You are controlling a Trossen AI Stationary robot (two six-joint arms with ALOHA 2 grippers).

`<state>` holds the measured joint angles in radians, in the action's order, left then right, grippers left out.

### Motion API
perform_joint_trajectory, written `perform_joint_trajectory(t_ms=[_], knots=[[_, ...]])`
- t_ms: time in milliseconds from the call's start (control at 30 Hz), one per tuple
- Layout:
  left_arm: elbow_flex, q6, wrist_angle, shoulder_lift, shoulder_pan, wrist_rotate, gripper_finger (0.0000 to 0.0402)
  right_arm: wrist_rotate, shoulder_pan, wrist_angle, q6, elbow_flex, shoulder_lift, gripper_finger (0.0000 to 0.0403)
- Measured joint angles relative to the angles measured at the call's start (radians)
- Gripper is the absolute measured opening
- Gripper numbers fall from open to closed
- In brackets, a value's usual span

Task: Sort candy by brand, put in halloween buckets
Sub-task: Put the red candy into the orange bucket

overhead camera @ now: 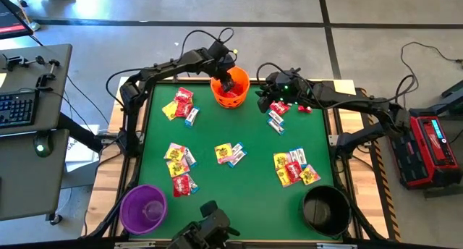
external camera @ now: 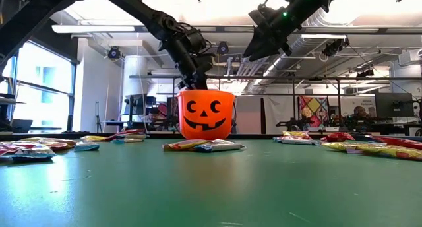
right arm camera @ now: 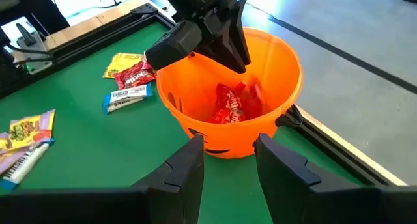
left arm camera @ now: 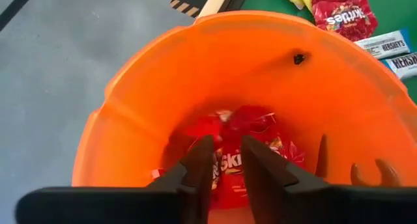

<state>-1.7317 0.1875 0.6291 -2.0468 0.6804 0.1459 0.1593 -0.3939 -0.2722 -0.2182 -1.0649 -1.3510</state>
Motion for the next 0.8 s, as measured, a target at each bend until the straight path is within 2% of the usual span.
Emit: perform_joint_trajectory(t_ms=[167, 333, 600, 700, 800], knots=[[0.000, -0.001, 0.002, 0.004, 0.000, 0.000, 0.0100, 0.000, 0.000, 0.000, 0.002, 0.000, 0.000, 0.0126], [0.000, 0.016, 0.005, 0.041, 0.000, 0.000, 0.0098, 0.000, -0.001, 0.000, 0.002, 0.000, 0.000, 0.0126], [0.000, 0.021, 0.017, 0.172, 0.018, -0.002, 0.0040, 0.000, -0.001, 0.000, 0.022, 0.000, 0.000, 0.0126], [0.000, -0.002, 0.069, 0.219, 0.040, -0.008, 0.0012, -0.002, -0.006, 0.000, 0.037, 0.000, 0.000, 0.0126], [0.000, -0.018, 0.152, 0.256, 0.064, -0.043, 0.0003, -0.002, -0.006, 0.000, 0.044, 0.000, 0.000, 0.0126]])
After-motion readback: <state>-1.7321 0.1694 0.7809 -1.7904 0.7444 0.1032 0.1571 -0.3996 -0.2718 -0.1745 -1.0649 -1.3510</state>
